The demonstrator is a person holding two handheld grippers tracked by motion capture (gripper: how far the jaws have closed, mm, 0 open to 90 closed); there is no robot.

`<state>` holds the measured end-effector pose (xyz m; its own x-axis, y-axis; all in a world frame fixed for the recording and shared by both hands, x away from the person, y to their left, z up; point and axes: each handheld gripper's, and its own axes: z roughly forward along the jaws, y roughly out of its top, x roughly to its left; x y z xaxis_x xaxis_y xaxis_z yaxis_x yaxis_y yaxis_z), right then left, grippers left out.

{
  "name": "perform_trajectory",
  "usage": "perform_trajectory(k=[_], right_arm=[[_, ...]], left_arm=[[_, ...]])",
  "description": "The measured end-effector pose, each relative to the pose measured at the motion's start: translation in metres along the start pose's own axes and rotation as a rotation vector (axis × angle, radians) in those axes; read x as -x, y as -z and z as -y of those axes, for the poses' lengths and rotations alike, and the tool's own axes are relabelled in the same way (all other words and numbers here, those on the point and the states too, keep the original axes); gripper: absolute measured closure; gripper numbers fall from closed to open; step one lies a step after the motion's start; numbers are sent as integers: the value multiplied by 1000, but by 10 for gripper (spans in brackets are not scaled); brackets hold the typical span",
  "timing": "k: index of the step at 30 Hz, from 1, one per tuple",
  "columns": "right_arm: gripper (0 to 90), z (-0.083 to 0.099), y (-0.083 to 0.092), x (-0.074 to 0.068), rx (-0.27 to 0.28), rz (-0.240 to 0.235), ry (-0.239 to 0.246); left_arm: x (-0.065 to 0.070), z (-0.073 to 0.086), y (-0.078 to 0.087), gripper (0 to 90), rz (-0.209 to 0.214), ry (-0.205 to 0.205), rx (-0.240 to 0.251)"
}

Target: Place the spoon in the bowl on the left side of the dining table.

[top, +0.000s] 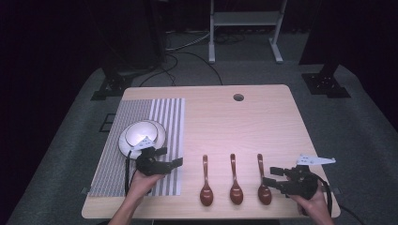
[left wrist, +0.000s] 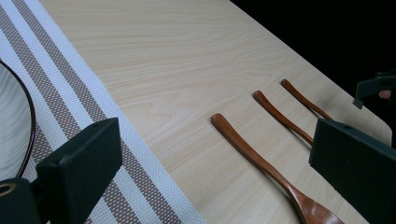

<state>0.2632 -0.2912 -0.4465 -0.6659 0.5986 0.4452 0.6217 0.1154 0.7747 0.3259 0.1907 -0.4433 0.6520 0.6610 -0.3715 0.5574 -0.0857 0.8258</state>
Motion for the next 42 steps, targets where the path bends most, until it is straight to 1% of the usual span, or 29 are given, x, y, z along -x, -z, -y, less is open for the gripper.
perform_trajectory(k=[1, 2, 5, 6, 7, 8, 9, 12, 14, 22, 27, 28, 29, 33, 38, 42], right_arm=[[268, -1, -2, -2, -8, -5, 2], [267, -4, -8, -4, -27, -15, 18], [267, -6, -12, -6, -38, -21, 27], [267, -9, -17, -8, -48, -31, 34], [267, -9, -17, -8, -48, -31, 34], [267, -12, -21, -10, -57, -43, 36], [267, -12, -21, -10, -57, -43, 36], [267, -16, -28, -13, -74, -59, 47], [267, -18, -33, -15, -88, -75, 52], [257, -23, -49, -23, -108, -137, 63], [250, -26, -60, -29, -125, -170, 77], [250, -27, -64, -32, -135, -184, 86], [250, -27, -64, -32, -135, -184, 86], [250, -30, -75, -39, -164, -210, 105], [250, -33, -83, -45, -182, -229, 125], [250, -35, -92, -52, -213, -247, 138]], left_arm=[[0, 0, 0, 16, -1, 0, -1], [0, 0, -1, 16, -3, -1, -1], [0, 0, -1, 16, -6, -1, -4], [-1, 1, -1, 16, -7, 1, -5], [-1, 1, -2, 16, -8, 2, -7], [-2, 1, -2, 16, -9, 1, -11], [-2, 1, -2, 16, -10, 2, -13], [-2, 1, -2, 16, -15, 0, -12], [-2, 1, -1, 16, -16, -2, -9], [-4, 1, -3, 16, -15, -5, -14], [-3, 1, -4, 16, -15, -7, -17], [-3, 1, -4, 16, -15, -5, -19], [-3, 2, -5, 16, -16, -6, -20], [-2, 1, -5, 16, -14, -16, -22], [-2, 1, -6, 16, -13, -20, -30], [-2, 2, -7, 16, -11, -24, -39]])
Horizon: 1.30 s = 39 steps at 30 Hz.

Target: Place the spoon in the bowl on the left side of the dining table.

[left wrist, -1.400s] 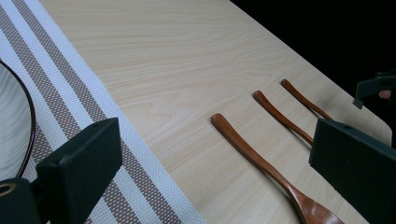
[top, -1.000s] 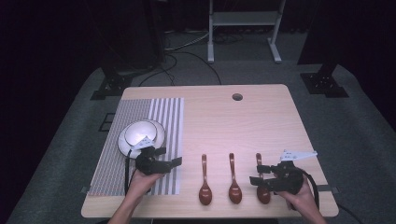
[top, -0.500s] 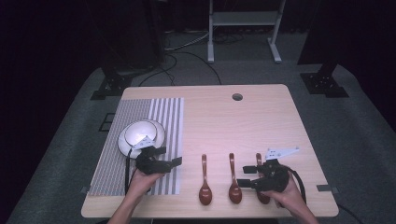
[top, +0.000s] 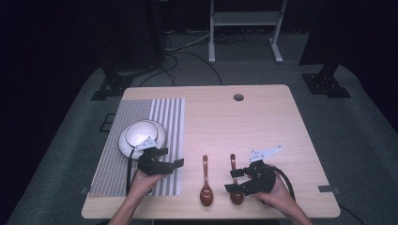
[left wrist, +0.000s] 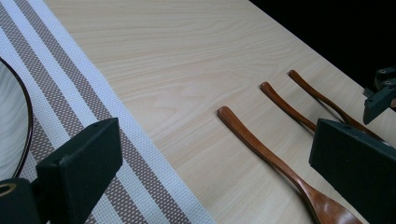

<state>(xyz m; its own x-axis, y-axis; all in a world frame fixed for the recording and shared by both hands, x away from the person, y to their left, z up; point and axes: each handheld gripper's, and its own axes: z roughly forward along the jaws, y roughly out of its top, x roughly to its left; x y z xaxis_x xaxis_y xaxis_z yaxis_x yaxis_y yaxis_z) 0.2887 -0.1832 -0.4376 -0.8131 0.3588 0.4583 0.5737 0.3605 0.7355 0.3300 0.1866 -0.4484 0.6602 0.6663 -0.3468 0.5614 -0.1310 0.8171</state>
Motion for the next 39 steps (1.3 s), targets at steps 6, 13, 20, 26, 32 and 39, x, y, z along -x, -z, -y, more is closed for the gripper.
perform_trajectory(k=[6, 13, 20, 26, 32, 39], right_arm=[[275, -8, -18, -7, -53, -12, 41], [409, -13, -43, -16, -144, -29, 95], [594, -13, -59, -24, -206, -10, 145], [697, -11, -72, -30, -243, -11, 180], [694, -2, -84, -31, -295, -1, 196], [702, 3, -90, -40, -310, 67, 293]], left_arm=[[0, 0, -1, 16, 2, -7, -11], [1, 1, -2, 16, 2, -4, -13], [2, 1, -4, 16, 2, -2, -22], [1, 1, -2, 16, -3, 0, -14], [0, 1, -3, 17, 0, 14, -16], [5, -1, -13, 32, 52, 46, -23]])
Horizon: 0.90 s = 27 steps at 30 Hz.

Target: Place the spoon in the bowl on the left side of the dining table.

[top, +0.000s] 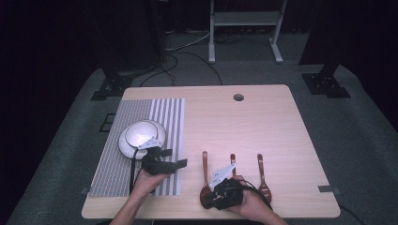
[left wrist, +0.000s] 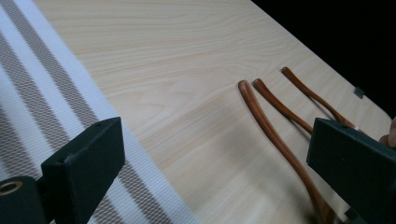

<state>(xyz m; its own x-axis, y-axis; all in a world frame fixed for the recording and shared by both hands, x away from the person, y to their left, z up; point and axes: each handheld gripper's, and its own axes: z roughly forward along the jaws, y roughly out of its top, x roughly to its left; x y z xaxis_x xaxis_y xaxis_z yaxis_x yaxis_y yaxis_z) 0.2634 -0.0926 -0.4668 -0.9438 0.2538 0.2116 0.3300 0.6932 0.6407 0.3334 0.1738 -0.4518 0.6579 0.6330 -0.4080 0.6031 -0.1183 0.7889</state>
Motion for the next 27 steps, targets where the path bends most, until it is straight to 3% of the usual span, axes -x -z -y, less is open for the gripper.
perform_trajectory(k=[1, 3, 9, 14, 19, 20, 24, 27], right_arm=[[702, 0, -1, -4, -2, 28, 31], [702, 0, -1, -7, 0, 47, 44], [703, 4, -1, -9, 27, 61, 63], [703, 5, -1, -10, 31, 69, 78], [703, 5, -1, -11, 34, 72, 87], [703, 6, -1, -11, 36, 71, 87], [703, 6, -1, -12, 36, 78, 94], [703, 6, -1, -13, 37, 87, 105]], left_arm=[[4, 0, -5, 33, 29, 9, -14], [6, -1, -8, 44, 44, 11, -22], [16, -4, -23, 111, 103, 18, -63], [19, -6, -30, 128, 96, 39, -71], [17, -6, -37, 148, 64, 54, -83], [17, -6, -38, 203, 66, 57, -84], [19, -7, -45, 229, 73, 51, -85], [23, -9, -51, 303, 74, 44, -86]])
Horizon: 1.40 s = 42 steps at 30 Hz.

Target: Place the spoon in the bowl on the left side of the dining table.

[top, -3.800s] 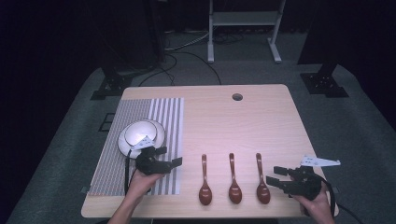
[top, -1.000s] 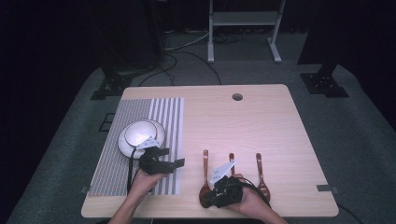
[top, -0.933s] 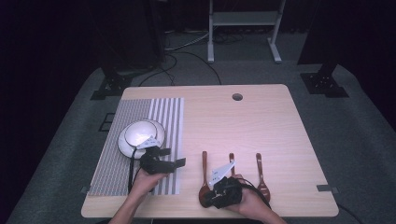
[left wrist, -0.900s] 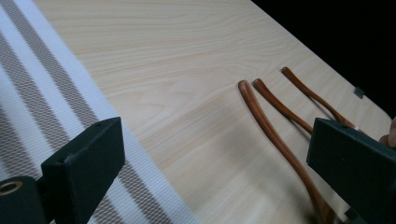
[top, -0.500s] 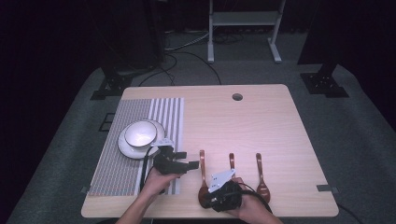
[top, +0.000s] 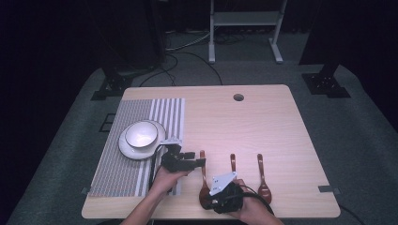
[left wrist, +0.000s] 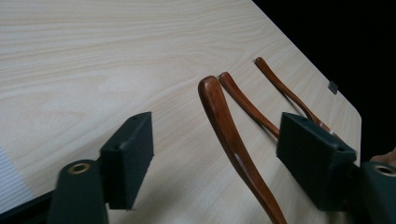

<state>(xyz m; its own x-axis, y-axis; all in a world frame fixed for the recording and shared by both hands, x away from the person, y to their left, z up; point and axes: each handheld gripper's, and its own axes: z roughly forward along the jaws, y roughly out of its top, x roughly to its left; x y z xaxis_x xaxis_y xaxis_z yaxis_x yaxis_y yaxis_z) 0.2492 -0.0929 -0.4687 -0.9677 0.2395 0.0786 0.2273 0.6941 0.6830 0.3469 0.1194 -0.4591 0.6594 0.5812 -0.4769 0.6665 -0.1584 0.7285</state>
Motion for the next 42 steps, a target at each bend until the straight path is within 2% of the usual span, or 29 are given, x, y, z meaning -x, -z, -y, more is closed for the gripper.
perform_trajectory(k=[1, 2, 3, 4, 5, 8, 10, 15, 18, 20, 22, 24, 29, 32, 37, 42], right_arm=[[703, 0, 0, -1, 1, 3, 4], [703, 0, 0, -1, 1, 3, 4], [703, 0, 0, -1, 2, 5, 4], [703, 1, 0, -2, 4, 8, 7], [703, 1, 0, -2, 4, 8, 7], [703, 1, 0, -3, 8, 15, 16], [702, 1, 0, -2, 11, 11, 7], [678, 3, 1, -1, 14, 13, 2], [633, 4, 4, 0, 13, 22, -12], [598, 4, 8, 2, 0, 25, -18], [577, 7, 13, 3, 6, 36, -35], [567, 10, 21, 5, 29, 36, -74], [520, 20, 41, 13, 58, 58, -123], [499, 26, 53, 18, 80, 76, -155], [483, 37, 70, 24, 117, 97, -201], [469, 52, 87, 29, 155, 123, -259]], left_arm=[[1, 0, -2, 340, -11, -2, 2], [0, 0, -4, 340, -19, 1, 1], [0, 0, -6, 355, -16, 8, 4], [0, 0, -7, 414, -16, 17, 7], [0, 0, -9, 414, -19, 13, 7], [0, 1, -11, 549, -16, 13, 12], [1, 1, -11, 647, -9, -2, 16], [1, 2, -11, 712, 31, 28, 34], [0, 3, -10, 756, 65, 66, 58], [-1, 3, -9, 776, 106, 106, 76], [0, 2, -8, 801, 123, 122, 91], [1, 0, -7, 815, 147, 138, 104], [6, -6, -5, 839, 179, 137, 121], [11, -11, -3, 843, 170, 108, 124], [14, -19, 0, 843, 158, 91, 137], [15, -30, 5, 843, 128, 60, 141]])
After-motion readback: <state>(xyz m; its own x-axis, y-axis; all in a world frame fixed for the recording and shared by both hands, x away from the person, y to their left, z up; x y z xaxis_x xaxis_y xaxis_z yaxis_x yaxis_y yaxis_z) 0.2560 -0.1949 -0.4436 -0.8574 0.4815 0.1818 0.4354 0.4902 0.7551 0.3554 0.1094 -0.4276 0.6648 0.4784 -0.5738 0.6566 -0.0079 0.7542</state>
